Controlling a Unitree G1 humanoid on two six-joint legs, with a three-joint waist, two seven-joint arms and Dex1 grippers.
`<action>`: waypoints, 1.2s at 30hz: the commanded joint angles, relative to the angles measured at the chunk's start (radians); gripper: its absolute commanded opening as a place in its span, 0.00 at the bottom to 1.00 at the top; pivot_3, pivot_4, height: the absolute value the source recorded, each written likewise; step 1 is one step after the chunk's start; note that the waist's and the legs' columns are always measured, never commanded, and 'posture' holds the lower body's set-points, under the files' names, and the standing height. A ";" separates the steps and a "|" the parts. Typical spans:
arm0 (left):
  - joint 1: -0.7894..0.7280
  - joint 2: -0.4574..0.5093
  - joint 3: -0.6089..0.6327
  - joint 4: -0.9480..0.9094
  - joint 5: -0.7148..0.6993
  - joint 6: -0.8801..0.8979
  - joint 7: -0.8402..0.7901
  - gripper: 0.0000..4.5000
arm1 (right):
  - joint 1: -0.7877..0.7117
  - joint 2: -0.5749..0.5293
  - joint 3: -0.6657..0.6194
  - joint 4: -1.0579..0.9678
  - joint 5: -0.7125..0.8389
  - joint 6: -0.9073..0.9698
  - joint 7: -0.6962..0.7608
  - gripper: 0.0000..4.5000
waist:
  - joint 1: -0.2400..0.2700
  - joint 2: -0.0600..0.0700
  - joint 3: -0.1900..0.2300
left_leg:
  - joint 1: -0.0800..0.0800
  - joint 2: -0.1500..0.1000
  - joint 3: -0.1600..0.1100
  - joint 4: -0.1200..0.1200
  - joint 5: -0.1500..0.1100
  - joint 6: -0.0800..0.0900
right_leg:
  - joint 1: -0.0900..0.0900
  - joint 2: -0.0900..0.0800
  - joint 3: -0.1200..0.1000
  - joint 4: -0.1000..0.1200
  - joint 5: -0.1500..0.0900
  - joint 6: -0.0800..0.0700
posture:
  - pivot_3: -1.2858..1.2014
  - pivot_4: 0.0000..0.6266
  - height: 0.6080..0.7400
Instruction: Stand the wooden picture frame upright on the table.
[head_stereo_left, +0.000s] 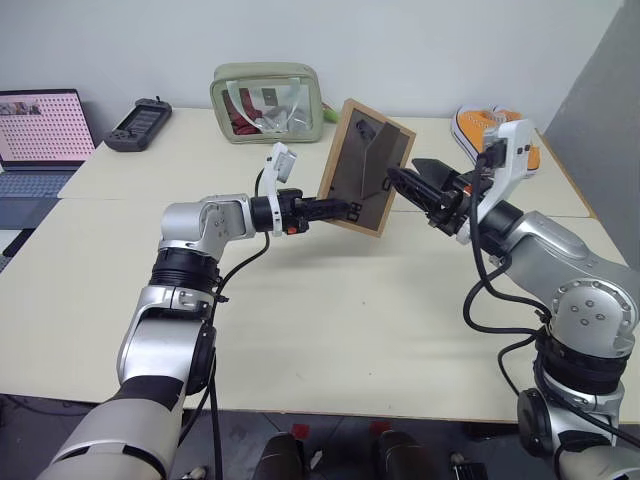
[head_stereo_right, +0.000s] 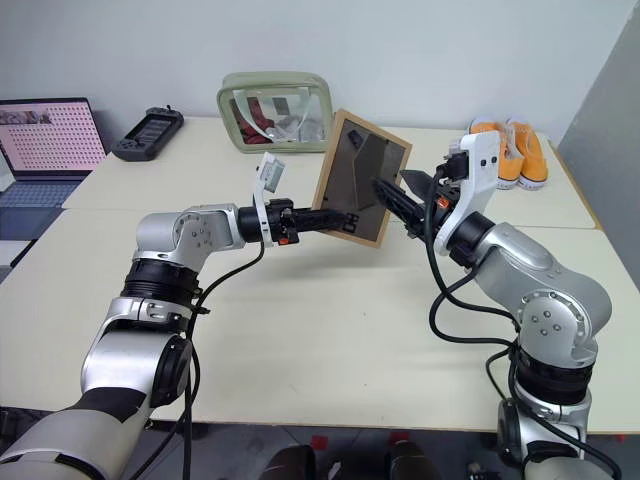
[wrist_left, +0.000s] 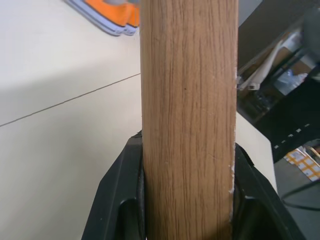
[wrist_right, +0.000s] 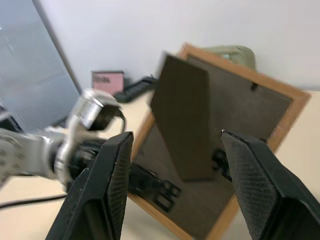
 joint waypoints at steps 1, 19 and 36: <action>-0.029 0.017 0.043 -0.117 -0.066 0.063 -0.024 0.29 | 0.071 -0.194 0.077 0.006 -0.224 -0.172 0.106 0.65 | 0.001 0.000 0.000 | 0.000 0.000 0.000 0.000 0.000 0.000 | 0.000 0.000 0.000 0.000 0.000 0.000 | 0.52 0.24 1.00; 0.147 0.123 0.136 -0.487 -0.336 0.736 0.108 0.29 | 0.207 -0.543 0.343 0.614 -1.399 -1.769 -0.096 0.65 | -0.004 -0.001 0.001 | 0.002 -0.003 0.001 0.003 0.004 -0.002 | 0.000 -0.001 0.004 0.004 0.000 0.000 | 0.52 0.24 1.00; 0.130 0.148 0.165 -0.440 -0.573 0.738 0.345 0.29 | 0.034 -0.425 0.416 0.836 -1.783 -1.882 -0.587 0.65 | -0.002 -0.001 0.002 | 0.005 -0.004 -0.001 0.011 0.006 -0.006 | 0.001 -0.002 0.005 0.017 0.000 0.000 | 0.52 0.24 1.00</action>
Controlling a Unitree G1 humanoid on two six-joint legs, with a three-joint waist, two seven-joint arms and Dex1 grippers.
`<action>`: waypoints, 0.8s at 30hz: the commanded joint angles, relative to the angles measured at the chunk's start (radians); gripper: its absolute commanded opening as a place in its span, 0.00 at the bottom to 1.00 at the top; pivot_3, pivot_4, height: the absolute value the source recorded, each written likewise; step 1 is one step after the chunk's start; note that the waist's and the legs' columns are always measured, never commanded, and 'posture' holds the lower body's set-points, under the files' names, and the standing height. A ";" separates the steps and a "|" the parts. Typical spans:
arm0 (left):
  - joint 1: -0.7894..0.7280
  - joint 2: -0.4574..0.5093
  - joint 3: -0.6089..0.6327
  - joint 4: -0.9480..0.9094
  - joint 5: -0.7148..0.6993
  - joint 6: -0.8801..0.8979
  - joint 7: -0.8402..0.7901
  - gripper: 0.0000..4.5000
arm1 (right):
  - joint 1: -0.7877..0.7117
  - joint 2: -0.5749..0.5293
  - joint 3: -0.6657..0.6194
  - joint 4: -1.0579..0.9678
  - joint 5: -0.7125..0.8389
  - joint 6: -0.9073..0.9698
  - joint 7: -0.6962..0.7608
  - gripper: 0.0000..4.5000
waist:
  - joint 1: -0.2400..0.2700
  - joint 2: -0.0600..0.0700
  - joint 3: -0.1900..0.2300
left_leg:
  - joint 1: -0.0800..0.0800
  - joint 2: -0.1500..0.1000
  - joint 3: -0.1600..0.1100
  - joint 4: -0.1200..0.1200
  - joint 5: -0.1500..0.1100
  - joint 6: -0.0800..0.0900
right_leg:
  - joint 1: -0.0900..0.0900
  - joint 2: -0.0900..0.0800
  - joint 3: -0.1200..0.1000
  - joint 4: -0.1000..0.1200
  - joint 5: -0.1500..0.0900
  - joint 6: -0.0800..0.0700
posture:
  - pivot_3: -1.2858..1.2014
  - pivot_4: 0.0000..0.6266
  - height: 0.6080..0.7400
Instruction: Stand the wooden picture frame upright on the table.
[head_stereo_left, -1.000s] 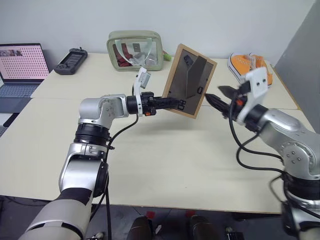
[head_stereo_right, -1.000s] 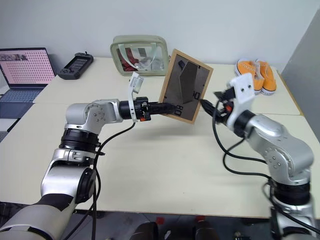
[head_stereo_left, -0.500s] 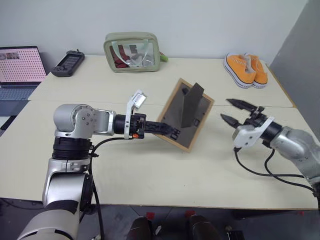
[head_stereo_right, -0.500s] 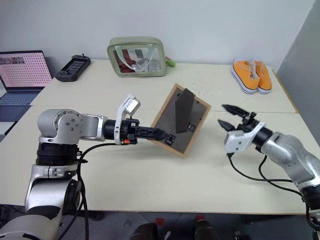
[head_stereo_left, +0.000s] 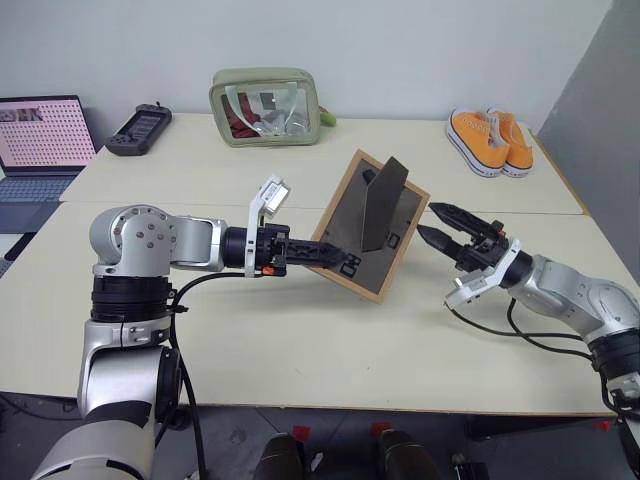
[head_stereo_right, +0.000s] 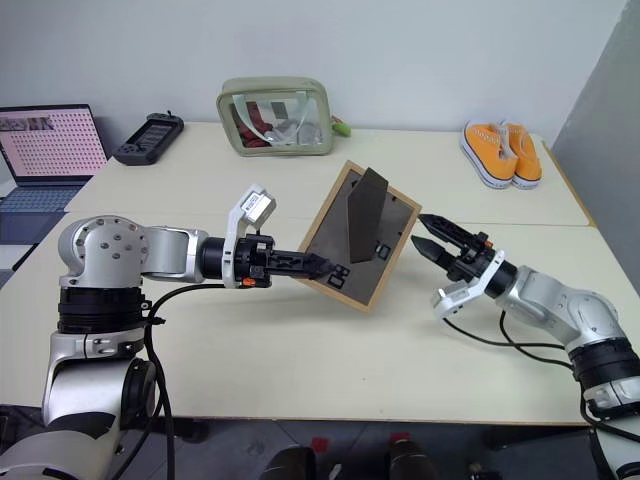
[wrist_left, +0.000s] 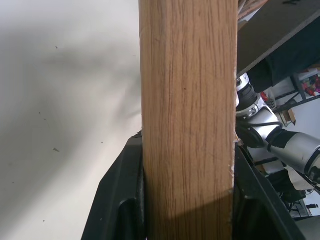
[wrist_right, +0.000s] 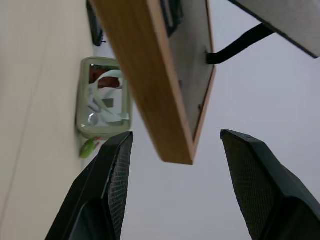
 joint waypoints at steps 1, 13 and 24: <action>-0.034 0.008 0.041 -0.005 -0.065 0.005 0.023 0.29 | -0.028 0.009 0.010 0.003 -0.022 0.015 -0.043 0.65 | 0.000 0.000 0.000 | 0.000 0.000 0.000 0.000 0.000 0.000 | 0.000 0.000 0.000 0.000 0.000 0.000 | 0.52 0.24 1.00; -0.055 0.003 0.019 0.005 -0.152 0.005 0.084 0.29 | -0.127 0.070 0.090 0.069 -0.092 0.038 -0.126 0.65 | -0.001 0.000 0.000 | 0.000 -0.003 -0.002 0.000 0.000 0.000 | 0.000 -0.002 0.000 0.001 0.000 0.000 | 0.52 0.24 1.00; -0.026 0.030 0.020 -0.010 -0.229 0.005 0.143 0.29 | -0.222 -0.010 0.146 0.183 -0.142 -0.030 -0.256 0.65 | -0.005 0.000 0.000 | 0.000 -0.005 -0.003 0.001 0.000 0.001 | 0.001 -0.003 0.000 0.001 0.000 0.000 | 0.52 0.24 1.00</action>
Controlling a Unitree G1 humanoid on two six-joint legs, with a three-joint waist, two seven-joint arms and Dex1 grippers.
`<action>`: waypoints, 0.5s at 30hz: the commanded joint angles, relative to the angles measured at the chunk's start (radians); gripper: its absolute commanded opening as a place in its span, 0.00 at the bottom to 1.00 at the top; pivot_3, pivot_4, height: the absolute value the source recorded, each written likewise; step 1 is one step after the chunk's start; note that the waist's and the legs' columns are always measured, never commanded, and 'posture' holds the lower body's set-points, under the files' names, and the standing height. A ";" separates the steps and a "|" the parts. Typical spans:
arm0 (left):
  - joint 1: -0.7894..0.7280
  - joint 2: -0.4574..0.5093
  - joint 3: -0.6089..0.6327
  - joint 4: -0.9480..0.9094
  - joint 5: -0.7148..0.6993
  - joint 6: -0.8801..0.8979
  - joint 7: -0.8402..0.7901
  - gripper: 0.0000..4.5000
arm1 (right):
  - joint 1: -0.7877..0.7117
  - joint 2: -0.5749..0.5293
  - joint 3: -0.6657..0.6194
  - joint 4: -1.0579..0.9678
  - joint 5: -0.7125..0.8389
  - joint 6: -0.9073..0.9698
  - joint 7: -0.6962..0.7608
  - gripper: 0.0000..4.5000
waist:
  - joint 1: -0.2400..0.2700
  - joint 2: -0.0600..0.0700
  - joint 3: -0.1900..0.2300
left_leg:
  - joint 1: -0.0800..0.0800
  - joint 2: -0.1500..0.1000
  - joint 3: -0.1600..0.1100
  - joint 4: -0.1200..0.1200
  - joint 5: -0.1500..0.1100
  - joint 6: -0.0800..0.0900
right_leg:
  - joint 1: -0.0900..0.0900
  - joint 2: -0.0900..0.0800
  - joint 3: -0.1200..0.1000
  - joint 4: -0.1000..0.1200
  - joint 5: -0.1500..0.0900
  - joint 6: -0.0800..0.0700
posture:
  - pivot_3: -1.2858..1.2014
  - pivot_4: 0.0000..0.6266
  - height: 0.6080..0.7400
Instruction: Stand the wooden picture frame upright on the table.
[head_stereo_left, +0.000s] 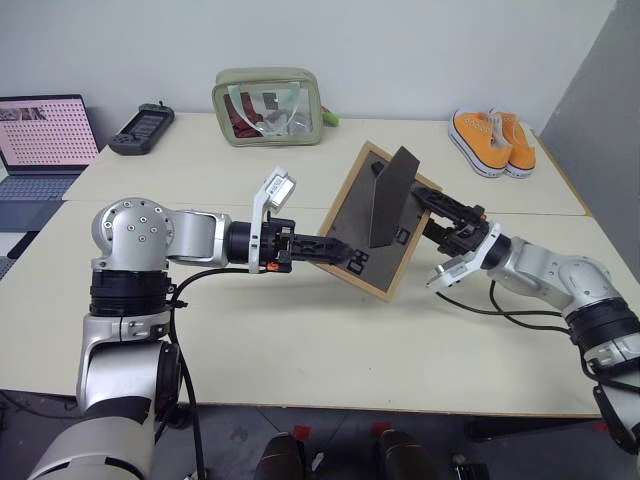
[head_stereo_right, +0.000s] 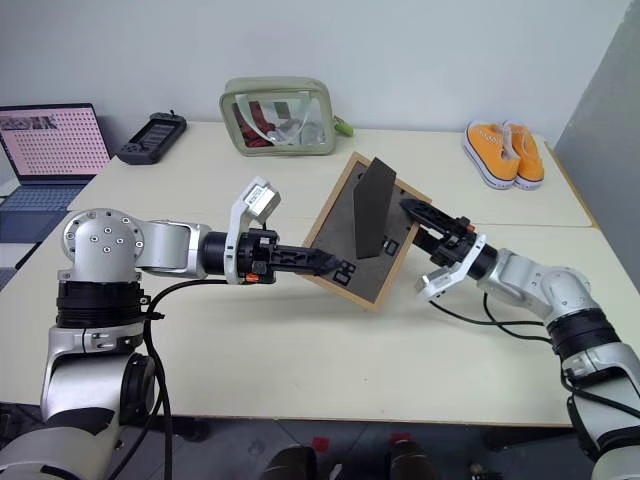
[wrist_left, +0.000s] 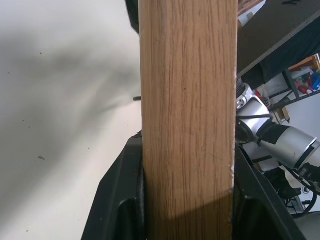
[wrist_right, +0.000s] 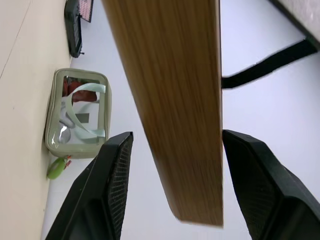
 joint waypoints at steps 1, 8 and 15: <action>-0.002 0.013 0.025 -0.035 -0.062 0.005 0.012 0.29 | -0.050 -0.034 0.010 0.012 -0.015 -0.032 -0.057 0.65 | -0.002 0.000 0.000 | 0.000 0.000 0.000 0.000 0.000 0.000 | 0.000 0.000 0.000 0.000 0.000 0.000 | 0.52 0.24 1.00; -0.019 0.014 0.037 -0.008 -0.066 0.005 0.037 0.29 | -0.058 -0.039 0.030 0.000 -0.024 -0.055 -0.093 0.41 | -0.004 0.000 0.000 | 0.000 0.000 0.000 0.000 0.000 0.000 | 0.000 0.000 0.000 0.000 0.000 0.000 | 0.52 0.24 1.00; -0.028 0.014 0.039 0.013 -0.053 0.005 0.034 0.29 | -0.052 -0.023 0.033 -0.033 -0.011 -0.042 -0.091 0.30 | -0.004 0.000 0.000 | 0.000 0.000 -0.001 0.000 0.000 0.000 | 0.000 0.000 0.000 0.000 0.000 0.000 | 0.52 0.24 1.00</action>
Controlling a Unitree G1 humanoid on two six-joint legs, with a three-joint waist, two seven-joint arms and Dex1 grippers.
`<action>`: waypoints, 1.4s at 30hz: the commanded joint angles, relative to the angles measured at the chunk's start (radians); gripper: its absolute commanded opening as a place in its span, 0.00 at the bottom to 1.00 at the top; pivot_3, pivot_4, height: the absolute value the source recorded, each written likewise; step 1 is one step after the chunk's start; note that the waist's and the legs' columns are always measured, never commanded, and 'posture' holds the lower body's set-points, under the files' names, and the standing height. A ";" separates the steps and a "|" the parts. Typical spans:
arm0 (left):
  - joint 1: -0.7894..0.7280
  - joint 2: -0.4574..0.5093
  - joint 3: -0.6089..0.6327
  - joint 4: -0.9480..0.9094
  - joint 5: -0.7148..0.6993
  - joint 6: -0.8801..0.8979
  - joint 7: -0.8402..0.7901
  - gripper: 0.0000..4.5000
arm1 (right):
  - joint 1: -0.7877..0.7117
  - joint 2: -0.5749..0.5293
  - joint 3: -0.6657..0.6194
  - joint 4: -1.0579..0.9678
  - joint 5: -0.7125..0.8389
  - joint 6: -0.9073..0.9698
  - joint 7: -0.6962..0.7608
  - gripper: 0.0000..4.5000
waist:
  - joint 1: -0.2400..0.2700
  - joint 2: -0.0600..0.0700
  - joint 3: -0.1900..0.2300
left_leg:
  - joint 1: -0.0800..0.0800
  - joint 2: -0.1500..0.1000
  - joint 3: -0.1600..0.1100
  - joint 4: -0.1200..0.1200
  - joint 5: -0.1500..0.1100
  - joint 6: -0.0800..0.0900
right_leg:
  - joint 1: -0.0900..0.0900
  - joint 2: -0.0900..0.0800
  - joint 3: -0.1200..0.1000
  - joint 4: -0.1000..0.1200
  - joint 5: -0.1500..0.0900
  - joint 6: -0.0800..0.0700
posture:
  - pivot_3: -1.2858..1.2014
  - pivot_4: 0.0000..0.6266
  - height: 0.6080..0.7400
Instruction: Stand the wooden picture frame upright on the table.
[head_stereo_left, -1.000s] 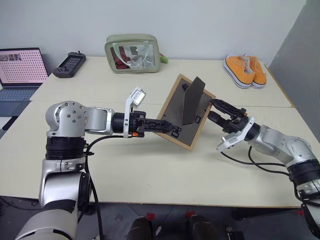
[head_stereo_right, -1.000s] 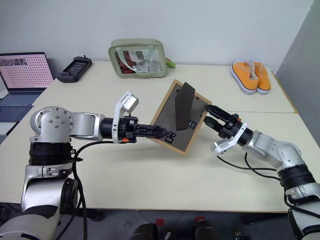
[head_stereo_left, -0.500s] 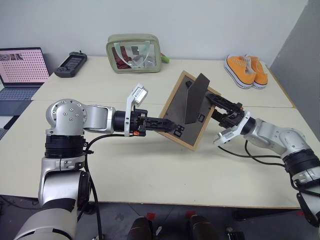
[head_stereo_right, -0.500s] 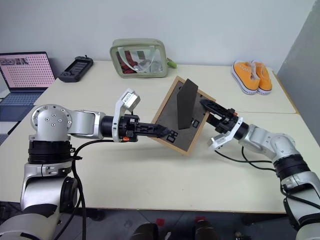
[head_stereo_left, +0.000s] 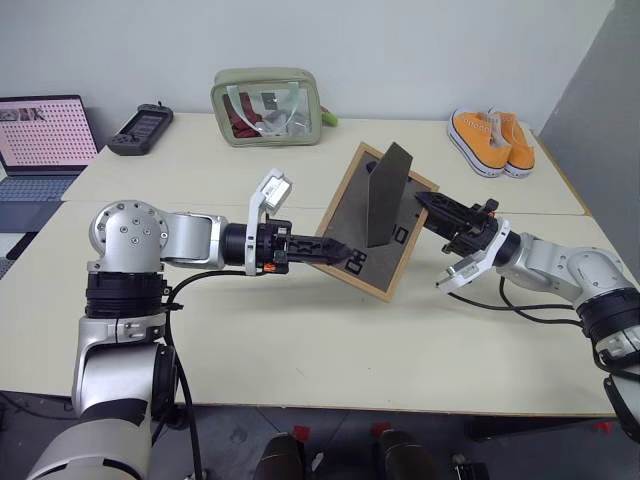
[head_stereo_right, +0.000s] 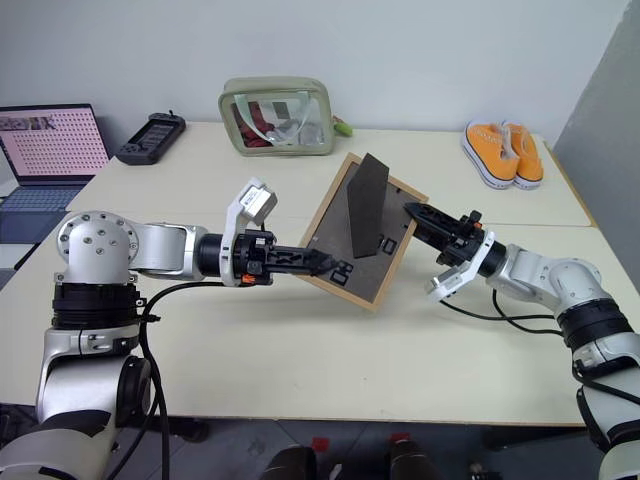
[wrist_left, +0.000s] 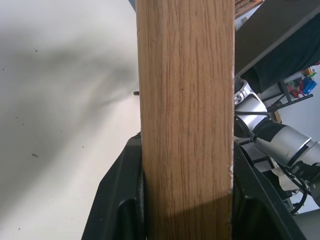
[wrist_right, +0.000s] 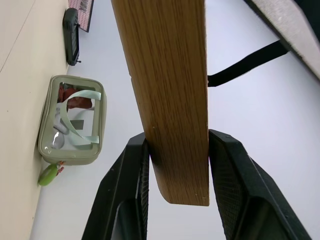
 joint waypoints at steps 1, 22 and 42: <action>-0.033 0.012 0.031 -0.010 -0.001 0.005 -0.003 0.29 | -0.018 0.003 -0.011 -0.055 0.021 -0.001 -0.004 0.30 | 0.000 0.000 0.000 | 0.000 0.000 0.000 0.000 0.000 0.000 | 0.000 0.000 0.000 0.000 0.000 0.000 | 0.52 0.24 1.00; 0.007 0.005 0.063 -0.111 0.081 -0.091 -0.069 0.64 | -0.005 0.005 -0.018 -0.058 0.059 -0.009 0.055 0.30 | -0.001 0.000 0.000 | 0.000 0.000 0.000 0.000 0.000 0.000 | 0.000 0.000 0.000 0.000 0.000 0.000 | 0.52 0.24 1.00; 0.712 0.130 0.465 -0.944 0.115 -0.499 0.092 0.64 | -0.120 0.293 -0.086 0.534 0.854 -0.157 0.903 0.30 | -0.031 -0.006 0.002 | 0.012 -0.001 0.000 -0.001 0.000 0.001 | 0.016 -0.004 -0.002 -0.004 0.000 0.000 | 0.52 0.24 1.00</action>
